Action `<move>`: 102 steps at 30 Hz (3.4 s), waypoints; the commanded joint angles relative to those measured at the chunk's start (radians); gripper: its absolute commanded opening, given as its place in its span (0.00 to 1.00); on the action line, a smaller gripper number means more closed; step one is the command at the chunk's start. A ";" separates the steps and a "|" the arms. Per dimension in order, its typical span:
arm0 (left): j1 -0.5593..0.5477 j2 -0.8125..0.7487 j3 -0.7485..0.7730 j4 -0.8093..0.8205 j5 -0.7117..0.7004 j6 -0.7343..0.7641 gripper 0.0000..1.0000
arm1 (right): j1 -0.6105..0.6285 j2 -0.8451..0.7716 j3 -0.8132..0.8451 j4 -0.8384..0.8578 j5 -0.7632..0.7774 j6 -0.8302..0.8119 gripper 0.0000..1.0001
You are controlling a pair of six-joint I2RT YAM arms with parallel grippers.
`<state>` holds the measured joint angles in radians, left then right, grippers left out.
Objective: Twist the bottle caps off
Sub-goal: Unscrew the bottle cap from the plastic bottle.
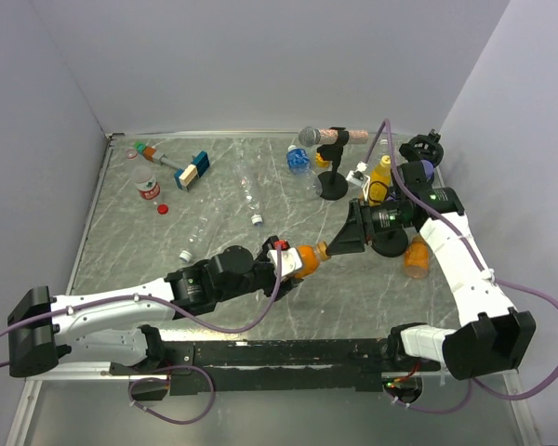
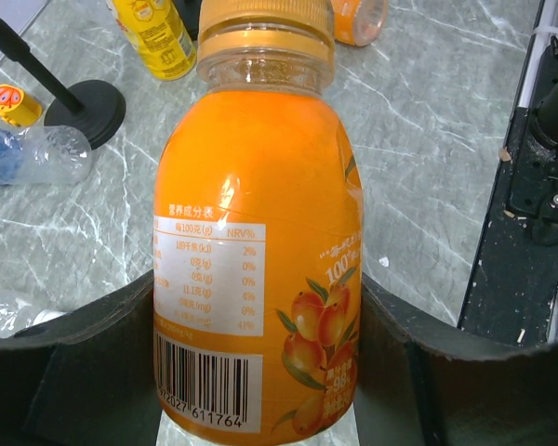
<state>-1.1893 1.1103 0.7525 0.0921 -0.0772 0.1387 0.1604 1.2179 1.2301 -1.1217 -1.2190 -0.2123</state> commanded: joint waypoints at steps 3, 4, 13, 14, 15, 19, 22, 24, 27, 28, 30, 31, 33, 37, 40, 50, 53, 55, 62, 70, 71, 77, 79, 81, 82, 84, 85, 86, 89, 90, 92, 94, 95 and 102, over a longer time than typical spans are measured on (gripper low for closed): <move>-0.009 0.009 0.057 0.066 0.005 0.012 0.12 | 0.024 0.023 0.008 0.023 -0.027 0.036 0.75; -0.009 0.013 0.059 0.067 0.005 0.013 0.12 | 0.025 0.025 0.008 0.022 -0.027 0.036 0.74; -0.009 0.023 0.065 0.070 0.013 0.015 0.11 | 0.036 0.037 0.019 -0.001 -0.054 0.004 0.33; -0.009 0.022 0.064 0.072 0.013 0.015 0.11 | 0.037 0.040 0.022 -0.009 -0.063 -0.008 0.28; -0.009 0.020 0.062 0.070 0.014 0.013 0.11 | 0.041 0.040 0.025 -0.019 -0.068 -0.028 0.24; -0.006 0.007 0.041 0.075 0.068 0.013 0.11 | 0.056 0.046 0.049 -0.073 -0.070 -0.125 0.08; 0.023 -0.015 0.013 0.092 0.195 -0.013 0.11 | 0.094 0.049 0.075 -0.147 -0.059 -0.276 0.02; 0.069 -0.024 0.002 0.097 0.327 -0.046 0.11 | 0.145 0.046 0.091 -0.182 -0.024 -0.358 0.00; 0.166 -0.040 -0.024 0.132 0.544 -0.105 0.11 | 0.229 -0.001 0.091 -0.136 0.033 -0.433 0.00; 0.189 -0.043 -0.028 0.142 0.591 -0.119 0.12 | 0.250 -0.024 0.083 -0.113 0.056 -0.459 0.00; 0.226 -0.044 -0.035 0.156 0.681 -0.131 0.11 | 0.303 -0.092 0.057 -0.057 0.113 -0.548 0.00; 0.243 -0.043 -0.036 0.162 0.724 -0.174 0.11 | 0.317 -0.139 0.027 -0.023 0.124 -0.620 0.00; 0.266 -0.037 -0.033 0.172 0.781 -0.189 0.11 | 0.340 -0.236 -0.053 0.125 0.177 -0.627 0.00; 0.286 -0.026 -0.024 0.156 0.801 -0.183 0.11 | 0.344 -0.259 -0.063 0.174 0.190 -0.633 0.00; 0.286 -0.020 -0.012 0.135 0.775 -0.171 0.11 | 0.344 -0.241 -0.047 0.172 0.185 -0.589 0.02; 0.280 -0.052 -0.016 0.066 0.621 -0.116 0.11 | 0.256 -0.204 0.135 0.105 0.231 -0.296 0.96; 0.255 -0.075 -0.027 0.041 0.521 -0.102 0.11 | 0.176 -0.202 0.206 0.057 0.184 -0.228 0.99; 0.225 -0.093 -0.035 0.044 0.440 -0.096 0.11 | 0.119 -0.202 0.209 0.069 0.182 -0.130 0.99; 0.060 -0.087 -0.030 0.061 0.082 -0.047 0.11 | 0.011 -0.167 0.033 0.128 0.078 0.260 0.99; 0.036 -0.050 -0.024 0.116 0.039 -0.044 0.10 | 0.017 -0.113 -0.040 0.149 0.084 0.271 0.94; 0.034 -0.046 -0.024 0.121 0.040 -0.044 0.11 | 0.022 -0.104 -0.040 0.148 0.085 0.268 0.91; 0.031 -0.020 -0.012 0.127 0.050 -0.039 0.11 | 0.050 -0.077 -0.027 0.152 0.073 0.264 0.83; 0.030 -0.018 -0.010 0.130 0.051 -0.039 0.10 | 0.057 -0.069 -0.021 0.151 0.072 0.263 0.80; 0.031 -0.015 -0.008 0.132 0.051 -0.037 0.11 | 0.059 -0.060 -0.018 0.146 0.064 0.260 0.75; 0.030 -0.014 -0.008 0.133 0.051 -0.037 0.10 | 0.062 -0.057 -0.015 0.143 0.064 0.255 0.74; 0.030 -0.010 -0.008 0.135 0.051 -0.036 0.11 | 0.067 -0.054 -0.015 0.142 0.061 0.252 0.72; 0.031 -0.009 -0.007 0.136 0.051 -0.037 0.11 | 0.068 -0.051 -0.014 0.140 0.062 0.251 0.70; 0.030 -0.009 -0.007 0.138 0.054 -0.037 0.11 | 0.073 -0.049 -0.014 0.140 0.062 0.248 0.69; 0.030 -0.007 -0.005 0.140 0.057 -0.039 0.11 | 0.077 -0.043 -0.008 0.137 0.062 0.241 0.62; 0.030 -0.007 -0.005 0.141 0.060 -0.037 0.11 | 0.079 -0.038 -0.004 0.137 0.059 0.238 0.60; 0.030 -0.007 -0.004 0.140 0.065 -0.037 0.11 | 0.080 -0.032 0.000 0.137 0.050 0.232 0.54; 0.030 -0.007 -0.005 0.136 0.068 -0.036 0.11 | 0.080 -0.028 0.005 0.132 0.041 0.226 0.49; 0.030 -0.009 -0.005 0.135 0.068 -0.039 0.11 | 0.082 -0.026 0.006 0.134 0.038 0.222 0.46; 0.031 -0.041 -0.033 0.146 0.145 -0.047 0.11 | 0.091 -0.021 0.051 0.048 0.018 0.040 0.16</move>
<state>-1.1534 1.1011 0.7048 0.1802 -0.0097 0.0925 0.2325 1.1942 1.2026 -1.0134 -1.1374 -0.0425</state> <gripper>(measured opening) 0.667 0.498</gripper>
